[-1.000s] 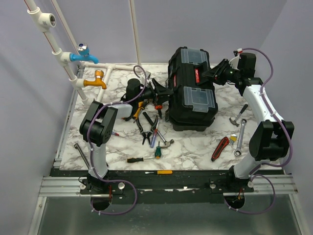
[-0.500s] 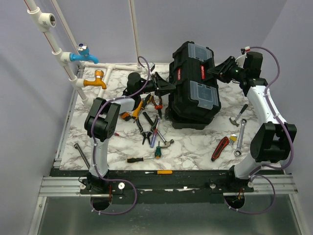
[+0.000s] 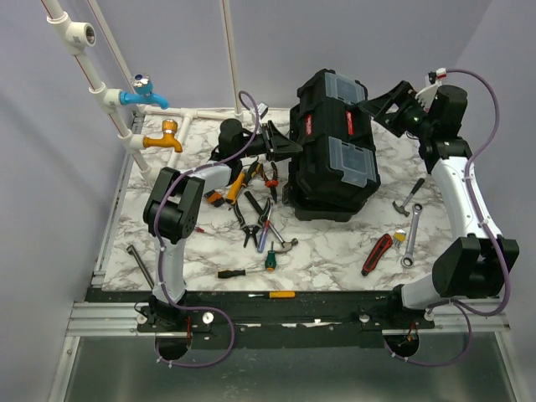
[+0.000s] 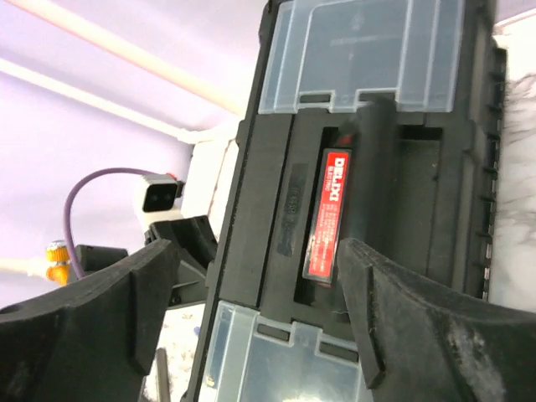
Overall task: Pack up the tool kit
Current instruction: Open the toolbox at the center of the board.
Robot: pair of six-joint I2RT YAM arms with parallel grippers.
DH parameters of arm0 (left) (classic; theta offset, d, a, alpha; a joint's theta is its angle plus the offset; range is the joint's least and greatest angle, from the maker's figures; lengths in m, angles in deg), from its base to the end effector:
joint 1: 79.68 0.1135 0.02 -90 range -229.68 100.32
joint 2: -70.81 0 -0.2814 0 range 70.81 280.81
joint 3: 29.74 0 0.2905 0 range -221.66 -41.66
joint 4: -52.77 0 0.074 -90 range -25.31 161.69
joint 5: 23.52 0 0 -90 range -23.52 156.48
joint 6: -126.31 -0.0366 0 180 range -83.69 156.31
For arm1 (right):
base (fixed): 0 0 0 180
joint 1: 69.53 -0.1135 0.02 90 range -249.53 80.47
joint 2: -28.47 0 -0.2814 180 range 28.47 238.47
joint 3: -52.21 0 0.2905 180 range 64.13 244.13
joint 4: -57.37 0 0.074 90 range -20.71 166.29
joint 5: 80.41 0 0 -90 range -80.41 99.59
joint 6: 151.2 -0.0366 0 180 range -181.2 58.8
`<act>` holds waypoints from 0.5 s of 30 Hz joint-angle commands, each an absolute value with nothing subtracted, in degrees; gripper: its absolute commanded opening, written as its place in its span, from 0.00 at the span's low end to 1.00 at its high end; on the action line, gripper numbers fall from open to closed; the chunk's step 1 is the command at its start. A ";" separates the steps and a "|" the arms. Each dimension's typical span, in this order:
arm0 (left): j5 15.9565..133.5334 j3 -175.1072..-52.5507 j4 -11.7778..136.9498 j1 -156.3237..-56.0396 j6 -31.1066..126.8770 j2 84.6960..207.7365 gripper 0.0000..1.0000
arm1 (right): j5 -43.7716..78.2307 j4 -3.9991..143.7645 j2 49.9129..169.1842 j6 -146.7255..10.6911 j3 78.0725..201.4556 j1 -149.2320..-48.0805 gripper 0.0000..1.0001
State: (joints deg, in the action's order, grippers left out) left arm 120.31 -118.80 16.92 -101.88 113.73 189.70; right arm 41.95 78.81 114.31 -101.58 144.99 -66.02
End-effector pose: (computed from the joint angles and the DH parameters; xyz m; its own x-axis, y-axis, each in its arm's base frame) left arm 0.4546 -0.2174 0.2254 -0.9220 -0.2459 -0.2992 0.3052 0.0143 -0.9522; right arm 0.3900 -0.0043 0.4030 -0.4919 0.5784 -0.6507 -0.1927 0.6565 0.7293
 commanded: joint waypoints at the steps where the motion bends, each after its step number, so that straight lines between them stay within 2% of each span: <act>1: 122.39 -121.82 18.16 -102.71 109.22 185.29 0.33 | 32.01 81.08 109.41 -96.83 142.23 -65.51 0.89; 10: 122.47 -122.69 21.58 -103.45 106.43 184.28 0.33 | 10.58 80.66 100.89 -96.43 134.53 -65.42 0.91; 15: 122.45 -122.70 21.95 -104.03 106.00 184.04 0.33 | 6.60 81.77 102.55 -98.12 132.49 -65.44 0.91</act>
